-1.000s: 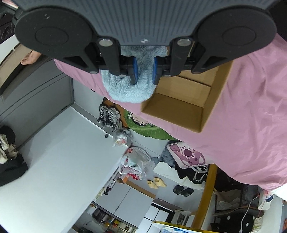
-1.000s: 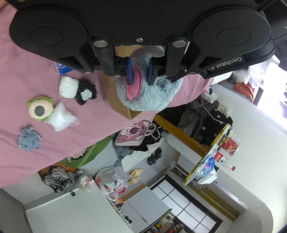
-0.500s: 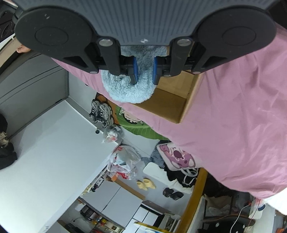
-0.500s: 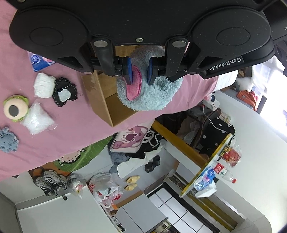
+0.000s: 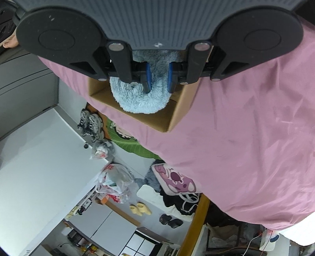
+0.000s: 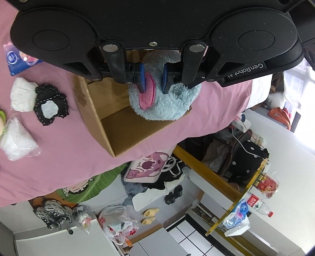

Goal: Organize soft objects
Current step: 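Carry the grey fluffy plush with the right tool over the box, then lower the plush into the box and open the right tool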

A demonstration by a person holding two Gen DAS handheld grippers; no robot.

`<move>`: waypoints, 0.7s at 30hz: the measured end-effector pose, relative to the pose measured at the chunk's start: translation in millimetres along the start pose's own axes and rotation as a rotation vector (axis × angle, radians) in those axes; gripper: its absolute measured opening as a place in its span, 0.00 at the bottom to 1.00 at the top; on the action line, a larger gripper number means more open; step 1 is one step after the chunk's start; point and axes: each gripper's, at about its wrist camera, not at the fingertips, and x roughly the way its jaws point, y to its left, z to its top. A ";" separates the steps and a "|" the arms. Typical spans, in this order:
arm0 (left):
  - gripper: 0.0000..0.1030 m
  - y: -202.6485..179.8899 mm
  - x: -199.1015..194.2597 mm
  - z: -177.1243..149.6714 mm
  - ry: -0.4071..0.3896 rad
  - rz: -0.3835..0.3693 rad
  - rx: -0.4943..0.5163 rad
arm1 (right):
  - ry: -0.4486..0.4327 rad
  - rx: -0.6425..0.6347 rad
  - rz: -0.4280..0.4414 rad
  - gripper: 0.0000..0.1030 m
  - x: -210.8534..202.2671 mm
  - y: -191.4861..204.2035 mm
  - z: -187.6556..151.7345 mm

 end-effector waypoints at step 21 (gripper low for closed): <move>0.62 -3.6 -20.3 10.4 -0.006 0.107 0.038 | -0.007 0.025 -0.027 0.52 -8.9 0.9 2.4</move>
